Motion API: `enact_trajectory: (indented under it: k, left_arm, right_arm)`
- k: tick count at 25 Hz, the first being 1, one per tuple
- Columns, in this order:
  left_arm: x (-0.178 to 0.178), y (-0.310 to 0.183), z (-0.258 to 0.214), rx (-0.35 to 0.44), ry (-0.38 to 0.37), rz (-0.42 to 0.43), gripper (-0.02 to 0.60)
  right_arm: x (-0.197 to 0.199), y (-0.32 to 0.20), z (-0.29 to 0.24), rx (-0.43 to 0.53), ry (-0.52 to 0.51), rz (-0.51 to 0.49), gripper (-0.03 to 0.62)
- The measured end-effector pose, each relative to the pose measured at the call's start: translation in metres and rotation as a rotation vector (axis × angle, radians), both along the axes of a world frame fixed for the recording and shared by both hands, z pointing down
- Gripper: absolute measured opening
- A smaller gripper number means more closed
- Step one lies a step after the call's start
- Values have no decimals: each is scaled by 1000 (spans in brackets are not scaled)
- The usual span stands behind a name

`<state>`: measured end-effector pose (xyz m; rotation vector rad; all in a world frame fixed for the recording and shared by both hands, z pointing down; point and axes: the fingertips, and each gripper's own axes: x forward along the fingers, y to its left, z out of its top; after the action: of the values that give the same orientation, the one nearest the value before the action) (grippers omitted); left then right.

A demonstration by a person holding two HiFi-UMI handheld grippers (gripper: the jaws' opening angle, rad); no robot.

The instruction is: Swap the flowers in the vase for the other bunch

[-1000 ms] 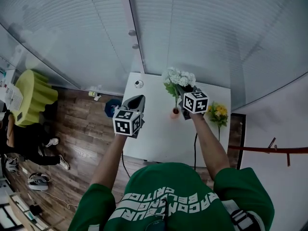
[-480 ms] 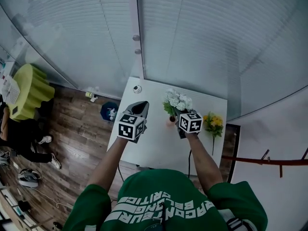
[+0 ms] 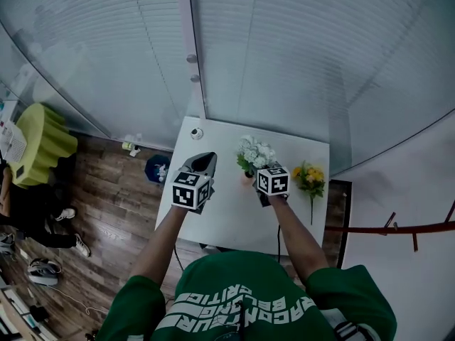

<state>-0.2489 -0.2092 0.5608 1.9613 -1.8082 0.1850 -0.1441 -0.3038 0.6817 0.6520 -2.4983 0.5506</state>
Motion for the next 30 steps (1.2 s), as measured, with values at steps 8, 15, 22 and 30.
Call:
enact_trajectory:
  k: [8, 15, 22, 30]
  left_arm:
    - [16, 8, -12, 15, 6, 10, 0]
    - [30, 17, -18, 21, 25, 8, 0]
    - [42, 25, -15, 17, 46, 3, 0]
    - [61, 42, -24, -6, 56, 12, 0]
  right_arm:
    - [22, 14, -1, -67, 123, -44, 227]
    - [53, 30, -11, -79, 158, -51, 227]
    - [92, 39, -29, -73, 129, -21, 226]
    - [145, 47, -84, -22, 72, 60, 157]
